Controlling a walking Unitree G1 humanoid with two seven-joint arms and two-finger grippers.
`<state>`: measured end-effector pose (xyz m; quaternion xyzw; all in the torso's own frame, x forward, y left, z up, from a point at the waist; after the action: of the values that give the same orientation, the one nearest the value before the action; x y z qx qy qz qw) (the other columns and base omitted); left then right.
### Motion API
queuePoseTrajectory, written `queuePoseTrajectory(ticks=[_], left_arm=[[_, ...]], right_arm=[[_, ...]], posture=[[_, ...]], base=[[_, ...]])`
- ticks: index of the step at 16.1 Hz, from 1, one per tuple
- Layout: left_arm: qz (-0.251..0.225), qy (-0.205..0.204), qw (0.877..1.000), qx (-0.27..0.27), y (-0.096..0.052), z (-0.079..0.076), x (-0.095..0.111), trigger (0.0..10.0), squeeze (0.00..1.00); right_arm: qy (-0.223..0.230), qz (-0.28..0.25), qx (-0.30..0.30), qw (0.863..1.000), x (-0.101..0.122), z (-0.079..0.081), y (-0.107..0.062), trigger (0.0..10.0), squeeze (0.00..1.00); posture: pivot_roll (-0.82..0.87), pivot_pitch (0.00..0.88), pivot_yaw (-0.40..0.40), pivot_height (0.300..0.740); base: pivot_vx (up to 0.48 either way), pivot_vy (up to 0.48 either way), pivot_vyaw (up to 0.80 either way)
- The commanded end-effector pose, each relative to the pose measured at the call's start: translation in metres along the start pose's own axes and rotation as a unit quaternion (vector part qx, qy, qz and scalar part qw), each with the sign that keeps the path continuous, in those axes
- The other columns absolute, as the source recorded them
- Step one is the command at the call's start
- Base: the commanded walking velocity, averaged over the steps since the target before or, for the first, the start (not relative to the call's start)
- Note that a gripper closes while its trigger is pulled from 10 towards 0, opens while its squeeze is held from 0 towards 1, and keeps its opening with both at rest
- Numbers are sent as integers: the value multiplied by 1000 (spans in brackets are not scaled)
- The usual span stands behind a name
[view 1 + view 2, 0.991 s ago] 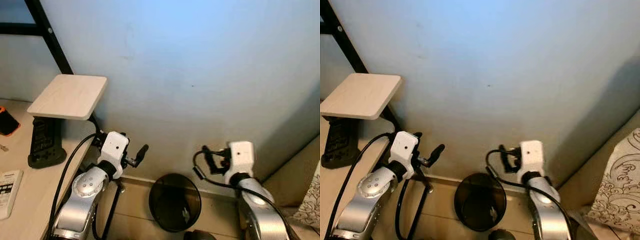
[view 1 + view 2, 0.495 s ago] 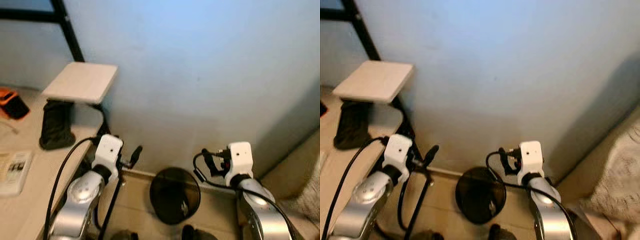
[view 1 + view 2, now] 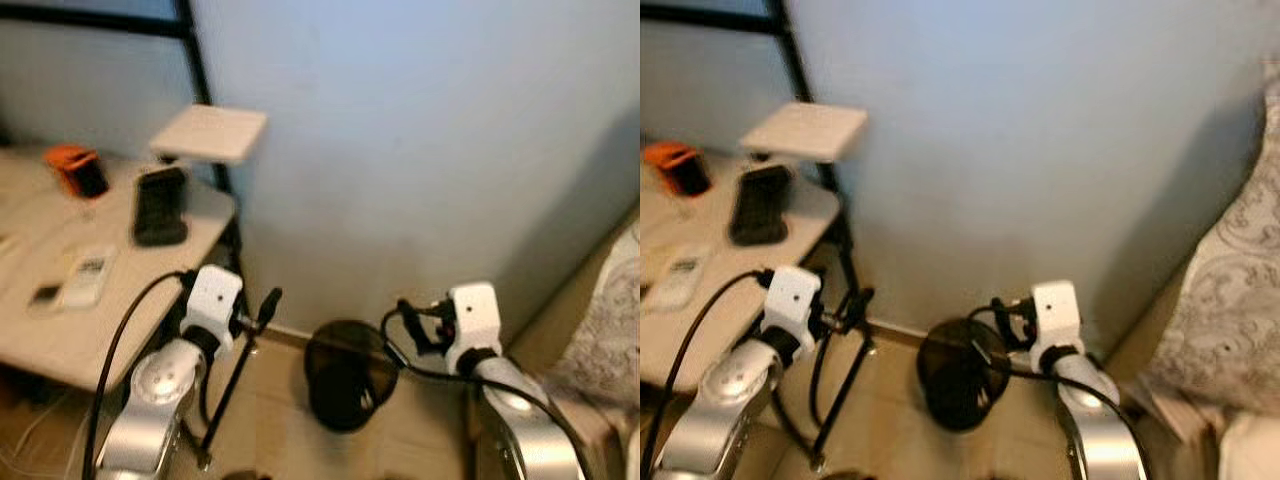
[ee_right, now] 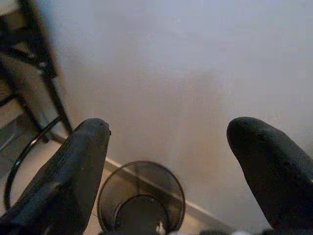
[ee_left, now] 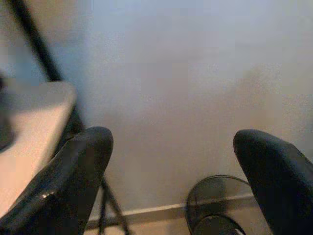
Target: Clean up the room
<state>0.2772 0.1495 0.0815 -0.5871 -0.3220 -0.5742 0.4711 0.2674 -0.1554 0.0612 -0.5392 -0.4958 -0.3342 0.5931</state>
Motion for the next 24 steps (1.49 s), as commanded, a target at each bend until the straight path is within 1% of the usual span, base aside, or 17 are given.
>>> queuePoseTrajectory(ticks=[1, 3, 4, 5, 6, 8, 9, 11, 12, 14, 15, 16, 17, 20, 21, 23, 24], left_arm=[[0, -1, 1000, 2, -1, 1, 0, 10000, 0], [-1, -2, 1000, 2, -1, 0, 0, 10000, 0], [-13, -17, 1000, 3, -1, -2, 3, 10000, 0], [-17, -22, 1000, 2, -1, -3, 4, 10000, 0], [-22, -26, 999, -2, -2, -6, 5, 10000, 0], [-26, -36, 999, 3, -3, -7, 6, 10000, 0], [-25, -38, 999, 6, -2, -7, 6, 10000, 0], [-26, -63, 998, 17, 0, -2, 8, 10000, 0], [-31, -54, 998, 16, 0, 0, 11, 10000, 0], [-33, -37, 999, 20, -2, 5, 12, 10000, 0], [-34, -35, 999, 22, -3, 7, 12, 10000, 0], [-37, -25, 999, 30, -4, 11, 13, 10000, 0], [-37, -21, 998, 34, -6, 13, 12, 10000, 0], [-39, -23, 998, 44, -7, 16, 11, 10000, 0], [-40, -14, 997, 72, -8, 22, 10, 10000, 0], [-39, -27, 996, 73, -8, 22, 7, 10000, 0], [-41, -33, 995, 85, -8, 23, 8, 10000, 0]], right_arm=[[-7, -3, 1, 1000, 4, -1, 0, 10000, 0], [-6, -6, 1, 1000, 5, -1, -1, 10000, 0], [6, -21, 6, 1000, 9, 1, -2, 10000, 0], [11, -25, 8, 1000, 11, 2, -2, 10000, 0], [10, -28, 9, 1000, 12, 3, -3, 10000, 0], [6, -29, -1, 1000, 13, 1, -6, 10000, 0], [7, -30, -6, 1000, 13, -1, -6, 10000, 0], [9, -51, -21, 998, 20, -3, -6, 10000, 0], [7, -63, -31, 997, 25, -6, -6, 10000, 0], [4, -69, -47, 997, 27, -11, -6, 10000, 0], [3, -68, -49, 996, 27, -12, -6, 10000, 0], [-3, -62, -57, 996, 24, -15, -7, 10000, 0], [2, -57, -60, 997, 20, -18, -8, 10000, 0], [3, -56, -65, 996, 19, -22, -10, 10000, 0], [11, -59, -58, 996, 21, -20, -10, 10000, 0], [4, -61, -61, 996, 21, -21, -11, 10000, 0], [6, -65, -64, 996, 21, -20, -13, 10000, 0]], posture=[[-66, 39, 21, 740], [-66, 36, 21, 740], [-69, 33, 24, 740], [-69, 33, 24, 740], [-75, 35, 26, 740], [-80, 37, 27, 740], [-80, 37, 27, 740], [-81, 33, 31, 740], [-80, 33, 36, 740], [-74, 30, 35, 740], [-71, 26, 31, 740], [-70, 25, 30, 740], [-68, 23, 24, 740], [-64, 20, 21, 740], [-67, 20, 25, 740], [-67, 16, 24, 740], [-61, 14, 19, 740]], base=[[0, 0, 0], [0, 0, 0], [0, 0, 0], [0, 0, 0], [0, 0, -800], [0, 0, -800], [0, 0, -800], [0, 0, -800], [0, 0, -800], [0, 0, -800], [0, 0, -800], [0, 0, -800], [0, 0, -800], [0, 0, -800], [0, 0, -800], [0, 0, -800], [0, 0, -800]])
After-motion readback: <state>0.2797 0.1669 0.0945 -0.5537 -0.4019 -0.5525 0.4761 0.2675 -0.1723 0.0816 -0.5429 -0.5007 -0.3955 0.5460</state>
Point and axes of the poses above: a point about 5 cm out from each wrist's last joint towards the gripper, its own y axis pointing out of the wrist towards the gripper, its own x axis along the axis of the wrist's last joint, z = x × y, the point moved 3 cm from there along y, pointing out of the wrist towards the gripper, and after that the axes turned 2 degrees about -y, right-handed, at the moved point
